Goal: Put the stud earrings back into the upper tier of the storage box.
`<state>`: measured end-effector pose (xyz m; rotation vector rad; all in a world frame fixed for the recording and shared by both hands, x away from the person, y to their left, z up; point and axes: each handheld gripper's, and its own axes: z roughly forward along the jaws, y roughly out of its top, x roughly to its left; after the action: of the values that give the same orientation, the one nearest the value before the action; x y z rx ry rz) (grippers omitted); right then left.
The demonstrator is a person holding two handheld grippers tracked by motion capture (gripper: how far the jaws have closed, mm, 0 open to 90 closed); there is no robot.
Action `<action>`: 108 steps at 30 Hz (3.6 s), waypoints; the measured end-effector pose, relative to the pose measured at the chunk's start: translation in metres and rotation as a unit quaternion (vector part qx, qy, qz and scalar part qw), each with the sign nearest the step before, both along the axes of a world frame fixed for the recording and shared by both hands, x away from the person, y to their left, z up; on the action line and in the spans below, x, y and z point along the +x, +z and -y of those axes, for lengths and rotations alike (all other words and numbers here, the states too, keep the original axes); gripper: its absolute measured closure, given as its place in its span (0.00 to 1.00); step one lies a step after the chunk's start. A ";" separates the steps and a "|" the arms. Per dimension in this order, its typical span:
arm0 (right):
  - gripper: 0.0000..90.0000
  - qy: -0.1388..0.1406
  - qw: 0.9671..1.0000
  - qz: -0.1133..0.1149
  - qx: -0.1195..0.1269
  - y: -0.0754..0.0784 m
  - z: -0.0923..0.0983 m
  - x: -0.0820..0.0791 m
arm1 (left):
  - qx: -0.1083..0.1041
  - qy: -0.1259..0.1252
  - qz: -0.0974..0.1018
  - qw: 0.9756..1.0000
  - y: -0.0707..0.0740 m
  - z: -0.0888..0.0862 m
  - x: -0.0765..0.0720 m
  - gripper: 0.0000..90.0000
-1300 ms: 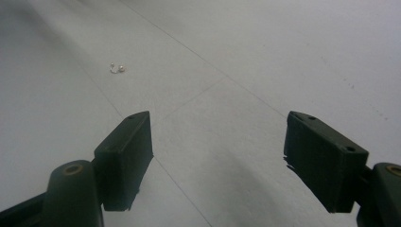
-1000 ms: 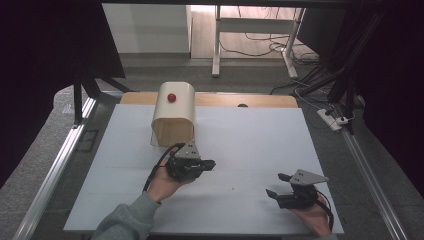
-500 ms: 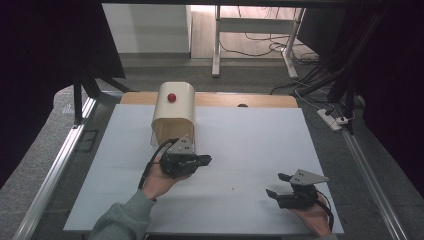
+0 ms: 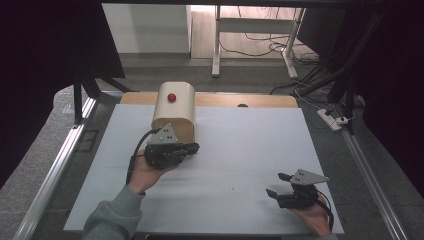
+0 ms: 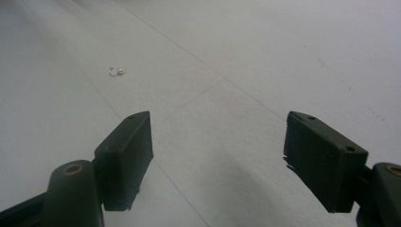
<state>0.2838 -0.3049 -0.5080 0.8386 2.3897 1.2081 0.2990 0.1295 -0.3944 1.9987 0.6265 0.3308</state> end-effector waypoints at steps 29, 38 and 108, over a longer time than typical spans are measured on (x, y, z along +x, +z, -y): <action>0.27 0.003 1.000 0.000 0.006 0.000 -0.001 -0.001 | -0.006 0.076 0.003 0.997 0.000 -0.026 0.018 0.44; 0.27 0.002 1.000 -0.001 0.007 0.000 -0.001 -0.001 | -0.011 0.028 0.006 1.000 -0.004 -0.008 -0.004 0.42; 0.27 -0.002 1.000 -0.001 0.007 0.000 0.002 -0.002 | 0.161 -0.106 -0.110 0.975 -0.126 0.150 0.022 0.42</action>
<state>0.2823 -0.3072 -0.5078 0.8491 2.3836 1.2237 0.3212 -0.0210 -0.5200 2.4135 0.5121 0.0827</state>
